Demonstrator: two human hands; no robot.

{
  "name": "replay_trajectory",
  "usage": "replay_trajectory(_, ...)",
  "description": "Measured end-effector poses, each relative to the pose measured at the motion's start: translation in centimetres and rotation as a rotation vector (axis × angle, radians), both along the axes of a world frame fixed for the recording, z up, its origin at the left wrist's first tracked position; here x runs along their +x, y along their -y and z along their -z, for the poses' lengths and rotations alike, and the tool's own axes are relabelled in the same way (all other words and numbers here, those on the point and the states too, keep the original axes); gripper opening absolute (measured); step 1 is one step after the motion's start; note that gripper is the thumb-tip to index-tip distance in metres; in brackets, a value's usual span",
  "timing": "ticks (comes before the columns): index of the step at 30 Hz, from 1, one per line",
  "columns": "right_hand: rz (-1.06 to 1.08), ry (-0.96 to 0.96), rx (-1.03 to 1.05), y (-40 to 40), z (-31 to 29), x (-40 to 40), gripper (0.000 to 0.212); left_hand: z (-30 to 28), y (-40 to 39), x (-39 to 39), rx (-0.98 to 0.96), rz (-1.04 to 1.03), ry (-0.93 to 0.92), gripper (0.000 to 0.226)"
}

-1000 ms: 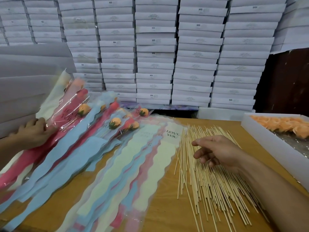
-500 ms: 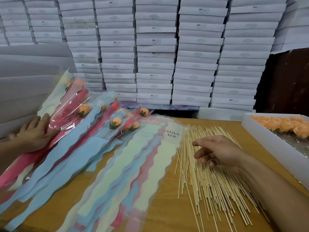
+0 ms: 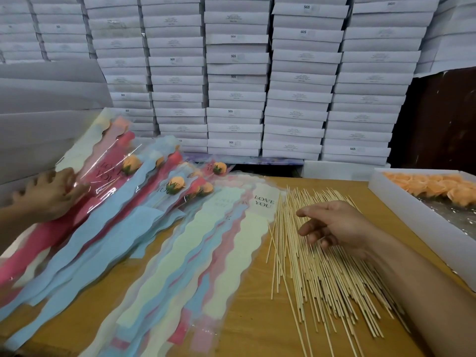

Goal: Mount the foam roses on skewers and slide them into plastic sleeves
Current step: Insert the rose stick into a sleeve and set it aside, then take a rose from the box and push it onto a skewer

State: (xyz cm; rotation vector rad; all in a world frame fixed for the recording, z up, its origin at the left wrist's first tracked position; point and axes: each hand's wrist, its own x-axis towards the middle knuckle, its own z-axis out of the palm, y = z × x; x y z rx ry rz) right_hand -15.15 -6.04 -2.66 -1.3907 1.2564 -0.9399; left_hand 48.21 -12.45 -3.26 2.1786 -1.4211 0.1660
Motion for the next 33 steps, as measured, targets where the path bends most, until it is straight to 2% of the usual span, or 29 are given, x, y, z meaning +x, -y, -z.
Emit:
replay_trajectory(4, 0.052, -0.026, -0.032, 0.1, -0.1, -0.3, 0.015, -0.5, 1.3, 2.2, -0.055, -0.004, 0.001, 0.091)
replay_trajectory(6, 0.087, -0.069, -0.057, 0.3, -0.1, -0.4, 0.015, -1.9, 0.9, -0.3, -0.055, 0.009, 0.044, 0.091)
replay_trajectory(9, 0.13, -0.148, -0.096, 0.5, 0.0, -0.6, 0.013, -4.9, -1.3, -8.5, -0.122, 0.026, 0.066, 0.081)
replay_trajectory(12, 0.167, -0.202, -0.125, 0.6, 0.2, -0.9, 0.011, -6.3, -3.2, -17.7, -0.219, 0.193, 0.061, 0.068)
replay_trajectory(17, 0.233, -0.29, -0.154, 0.7, 0.5, -1.5, 0.011, -6.0, -4.6, -32.3, -0.205, 0.471, -0.192, 0.052)
replay_trajectory(22, 0.258, -0.326, -0.171, 1.1, 0.9, -1.8, 0.014, -3.1, -5.6, -44.0, -0.122, 0.661, -0.327, 0.049)
replay_trajectory(28, 0.274, -0.397, -0.214, 1.3, 0.9, -1.7, 0.02, 0.0, -6.3, -51.4, -0.042, 0.706, -0.333, 0.044)
replay_trajectory(33, 0.296, -0.459, -0.236, 1.5, 0.8, -1.9, 0.023, 2.1, -7.1, -51.5, -0.142, 0.733, -0.255, 0.031)
